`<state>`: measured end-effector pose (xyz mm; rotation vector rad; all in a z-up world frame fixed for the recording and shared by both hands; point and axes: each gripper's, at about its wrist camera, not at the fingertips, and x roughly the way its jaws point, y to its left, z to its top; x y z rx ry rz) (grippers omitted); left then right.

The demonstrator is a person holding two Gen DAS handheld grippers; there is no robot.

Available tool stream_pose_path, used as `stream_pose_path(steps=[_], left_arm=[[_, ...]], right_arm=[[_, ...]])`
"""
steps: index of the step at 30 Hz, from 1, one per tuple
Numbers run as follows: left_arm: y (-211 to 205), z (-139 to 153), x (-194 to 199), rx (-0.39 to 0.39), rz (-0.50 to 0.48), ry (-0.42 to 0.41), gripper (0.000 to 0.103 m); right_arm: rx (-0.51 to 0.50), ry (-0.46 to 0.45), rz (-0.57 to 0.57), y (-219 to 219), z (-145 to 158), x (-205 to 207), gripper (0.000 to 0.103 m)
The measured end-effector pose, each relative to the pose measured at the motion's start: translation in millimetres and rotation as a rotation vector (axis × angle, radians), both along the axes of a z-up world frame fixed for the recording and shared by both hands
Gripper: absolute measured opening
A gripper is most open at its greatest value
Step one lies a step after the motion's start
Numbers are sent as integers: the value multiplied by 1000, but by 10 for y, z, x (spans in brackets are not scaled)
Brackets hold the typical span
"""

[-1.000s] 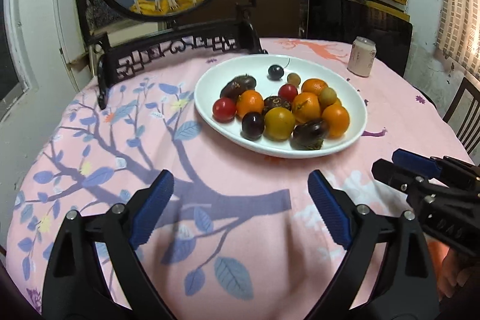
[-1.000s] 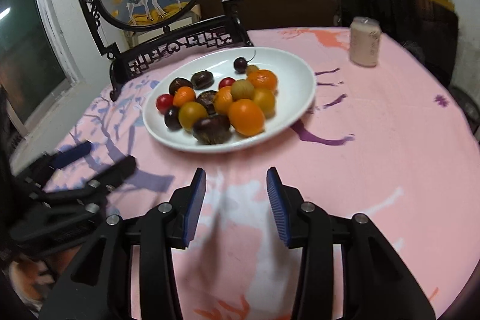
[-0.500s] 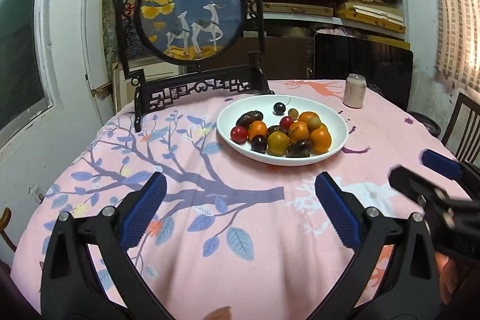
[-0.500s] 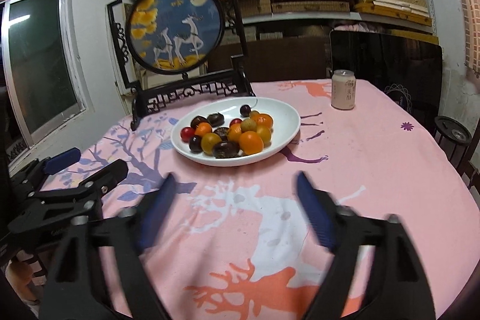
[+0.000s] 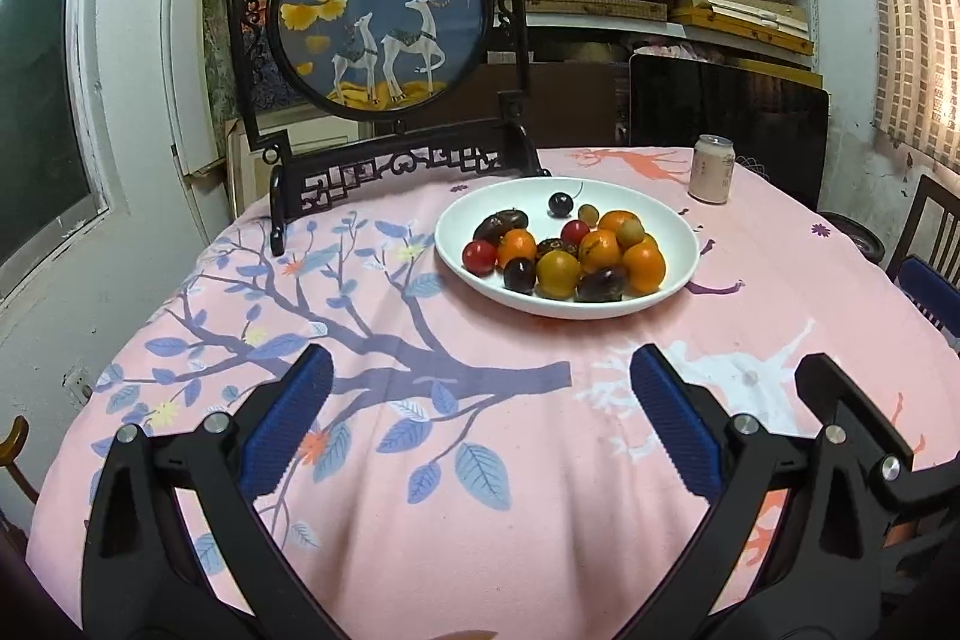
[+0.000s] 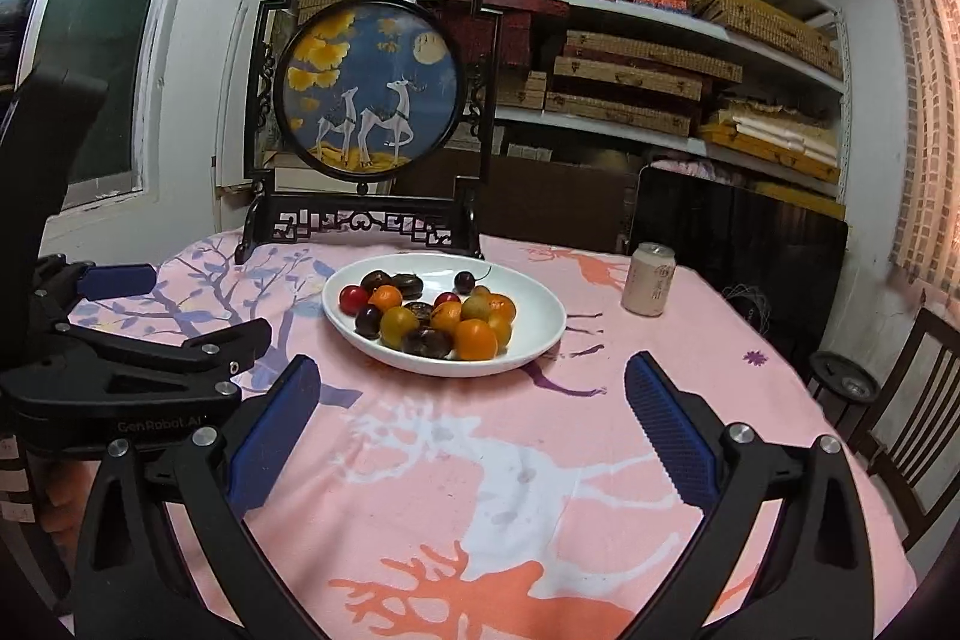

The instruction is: Organize fruits

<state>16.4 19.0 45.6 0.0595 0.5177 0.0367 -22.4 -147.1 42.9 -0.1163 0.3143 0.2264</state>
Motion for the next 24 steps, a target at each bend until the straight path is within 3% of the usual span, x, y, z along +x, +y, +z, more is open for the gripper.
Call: stream_pose_path(steps=[11, 24], left_arm=[[-17, -2, 12, 3, -12, 4, 101], [-19, -19, 24, -3, -15, 13, 101]], right_arm=[[183, 192, 10, -221, -68, 232, 102], [186, 208, 13, -210, -106, 239, 102]])
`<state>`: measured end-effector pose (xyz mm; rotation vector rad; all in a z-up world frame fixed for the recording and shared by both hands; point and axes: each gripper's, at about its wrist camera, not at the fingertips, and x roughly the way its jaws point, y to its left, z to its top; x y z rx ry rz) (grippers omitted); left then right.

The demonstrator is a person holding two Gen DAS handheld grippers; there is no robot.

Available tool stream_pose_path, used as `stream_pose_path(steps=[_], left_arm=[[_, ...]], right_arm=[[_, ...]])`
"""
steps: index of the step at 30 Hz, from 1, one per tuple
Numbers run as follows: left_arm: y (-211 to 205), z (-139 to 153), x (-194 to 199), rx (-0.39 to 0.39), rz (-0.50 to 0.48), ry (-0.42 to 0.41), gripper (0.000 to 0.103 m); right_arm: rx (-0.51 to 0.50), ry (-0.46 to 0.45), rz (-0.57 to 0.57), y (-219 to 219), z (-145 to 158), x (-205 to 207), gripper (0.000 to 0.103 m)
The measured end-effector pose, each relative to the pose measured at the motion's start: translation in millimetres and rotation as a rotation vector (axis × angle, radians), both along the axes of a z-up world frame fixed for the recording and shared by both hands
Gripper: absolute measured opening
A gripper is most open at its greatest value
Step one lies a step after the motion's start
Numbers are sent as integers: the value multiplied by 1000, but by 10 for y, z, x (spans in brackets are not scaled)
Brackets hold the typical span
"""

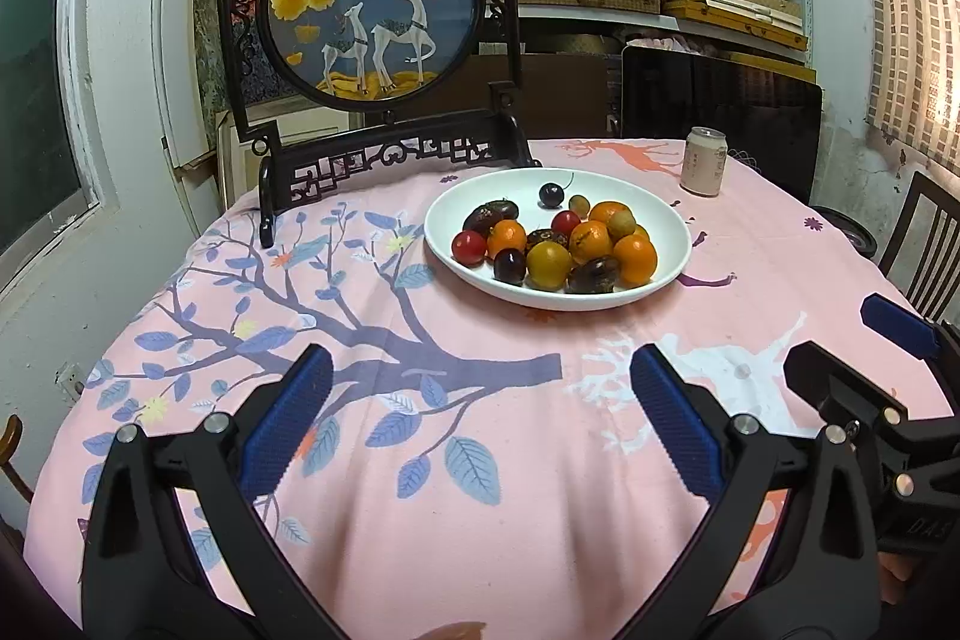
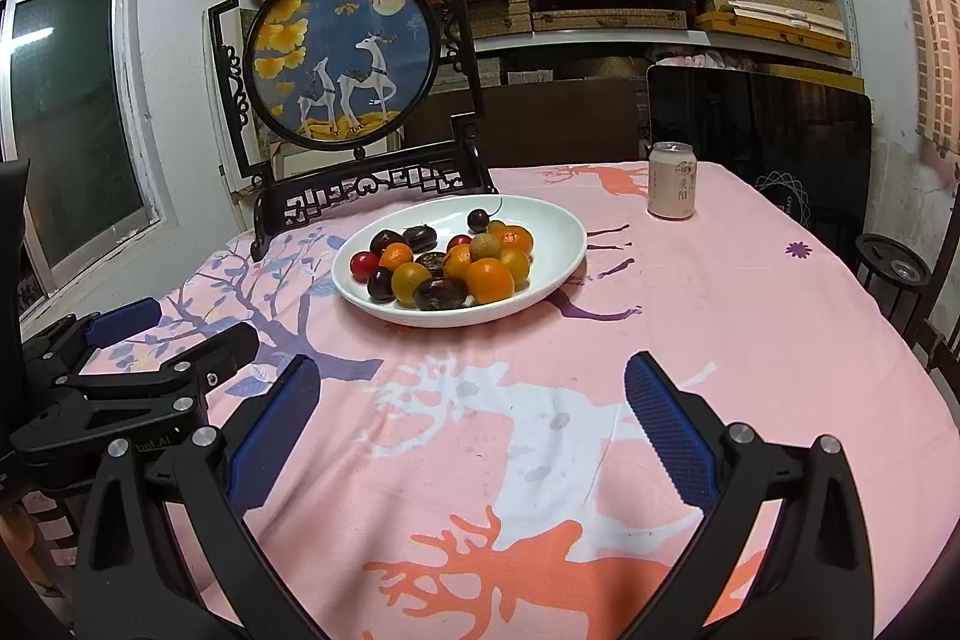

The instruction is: Organize fruits

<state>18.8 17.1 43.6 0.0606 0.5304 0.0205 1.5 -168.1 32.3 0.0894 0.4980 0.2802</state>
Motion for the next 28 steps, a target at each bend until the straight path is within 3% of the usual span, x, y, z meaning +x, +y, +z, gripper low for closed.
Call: stream_pose_path(steps=[28], left_arm=[[0, 13, -16, -2, -17, -2, 101]], right_arm=[[-1, 5, -1, 11, -5, 2, 102]])
